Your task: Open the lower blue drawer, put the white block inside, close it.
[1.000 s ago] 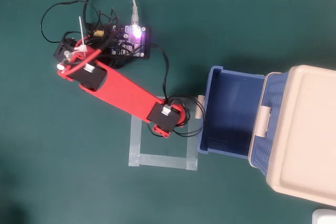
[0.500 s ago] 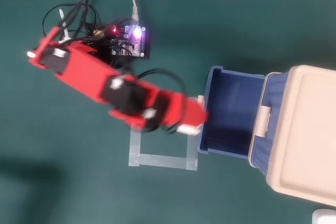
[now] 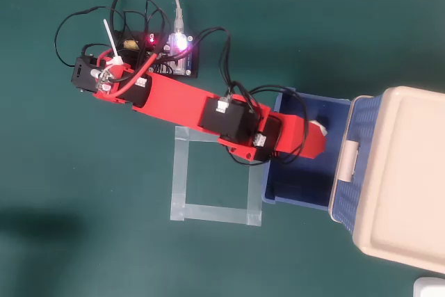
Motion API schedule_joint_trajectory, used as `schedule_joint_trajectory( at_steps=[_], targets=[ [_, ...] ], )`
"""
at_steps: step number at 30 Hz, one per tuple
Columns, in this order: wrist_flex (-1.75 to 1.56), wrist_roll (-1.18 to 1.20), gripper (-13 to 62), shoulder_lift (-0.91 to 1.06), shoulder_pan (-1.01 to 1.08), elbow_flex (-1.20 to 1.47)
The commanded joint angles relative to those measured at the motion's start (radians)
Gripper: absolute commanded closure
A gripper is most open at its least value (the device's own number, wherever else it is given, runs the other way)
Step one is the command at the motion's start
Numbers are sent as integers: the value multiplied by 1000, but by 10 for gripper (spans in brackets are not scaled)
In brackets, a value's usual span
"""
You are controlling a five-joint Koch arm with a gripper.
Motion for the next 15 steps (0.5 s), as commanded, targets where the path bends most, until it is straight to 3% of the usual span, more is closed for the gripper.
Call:
schedule_joint_trajectory(
  at_steps=[1, 7, 15],
  targets=[
    [41, 54, 157, 135, -11, -31],
    [466, 8, 158, 287, -2, -3],
    [425, -147, 157, 204, 101, 288]
  ],
)
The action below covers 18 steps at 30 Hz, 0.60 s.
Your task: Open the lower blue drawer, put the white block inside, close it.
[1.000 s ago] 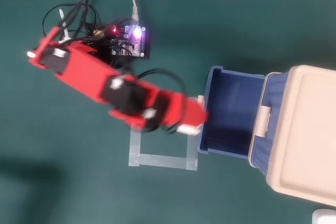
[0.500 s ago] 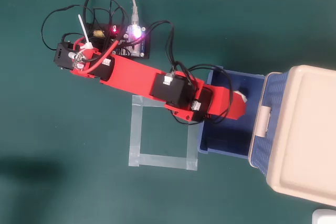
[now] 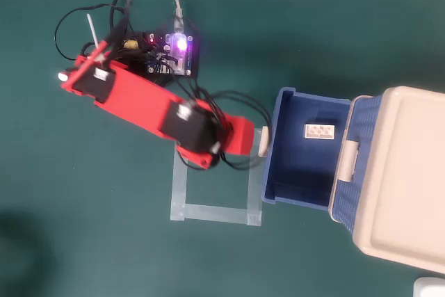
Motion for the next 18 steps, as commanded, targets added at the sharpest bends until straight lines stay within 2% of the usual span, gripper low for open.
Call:
schedule_joint_trajectory(
  at_steps=[1, 6, 18],
  targets=[
    [0, -18, 157, -21, -5, -8],
    [-123, -8, 157, -161, -9, -41],
    [-853, 5, 158, -511, -71, -407]
  ],
)
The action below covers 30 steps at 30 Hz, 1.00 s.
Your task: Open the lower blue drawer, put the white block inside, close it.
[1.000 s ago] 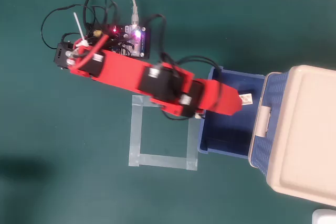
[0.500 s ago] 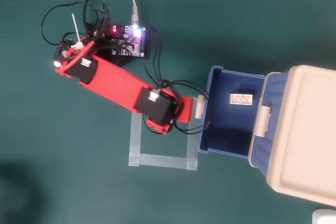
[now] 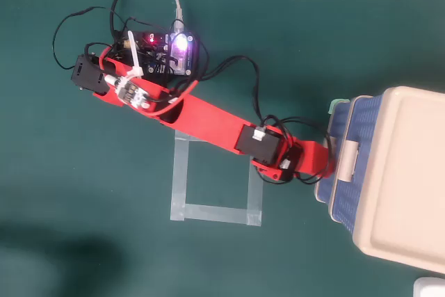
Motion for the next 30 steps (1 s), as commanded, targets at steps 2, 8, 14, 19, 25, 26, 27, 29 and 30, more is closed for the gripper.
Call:
schedule_joint_trajectory(
  at_steps=[2, 8, 14, 19, 25, 26, 27, 29, 30],
  targets=[
    [-219, 20, 158, -23, -31, -115],
    [147, 20, 157, 104, -18, -152],
    [819, -130, 157, 479, 183, -101],
    [784, -492, 159, 854, 526, 428],
    [707, -1221, 157, 1143, 1078, 1212],
    [661, -1276, 157, 1184, 1108, 1335],
    [575, -1290, 158, 1252, 1132, 1499],
    [440, -1287, 158, 1370, 1143, 1723],
    [360, -1282, 157, 1447, 1143, 1859]
  ],
)
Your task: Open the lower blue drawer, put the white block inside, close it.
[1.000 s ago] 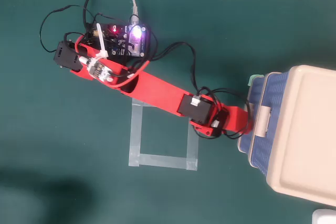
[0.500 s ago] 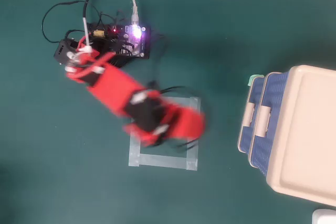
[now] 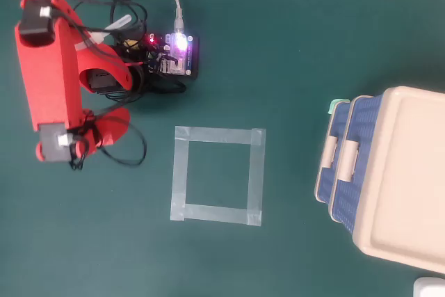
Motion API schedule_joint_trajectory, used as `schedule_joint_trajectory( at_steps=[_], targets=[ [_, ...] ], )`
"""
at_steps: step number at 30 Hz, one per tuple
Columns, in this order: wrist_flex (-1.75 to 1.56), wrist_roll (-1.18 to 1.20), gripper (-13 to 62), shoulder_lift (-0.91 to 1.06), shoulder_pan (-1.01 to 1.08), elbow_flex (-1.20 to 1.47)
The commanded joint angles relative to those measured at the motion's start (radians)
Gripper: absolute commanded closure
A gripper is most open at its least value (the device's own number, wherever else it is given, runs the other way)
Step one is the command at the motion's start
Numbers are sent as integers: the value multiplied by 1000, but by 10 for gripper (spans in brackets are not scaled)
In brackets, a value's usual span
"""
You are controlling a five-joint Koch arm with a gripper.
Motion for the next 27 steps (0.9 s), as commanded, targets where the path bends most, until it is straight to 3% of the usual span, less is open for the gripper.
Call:
schedule_joint_trajectory(
  at_steps=[1, 3, 6, 27],
  targets=[
    [-141, 23, 157, 160, -6, 133],
    [-172, 37, 157, 258, -5, 275],
    [-143, 49, 157, 256, -9, 348],
    [-95, 57, 150, 255, -15, 345]
  ],
)
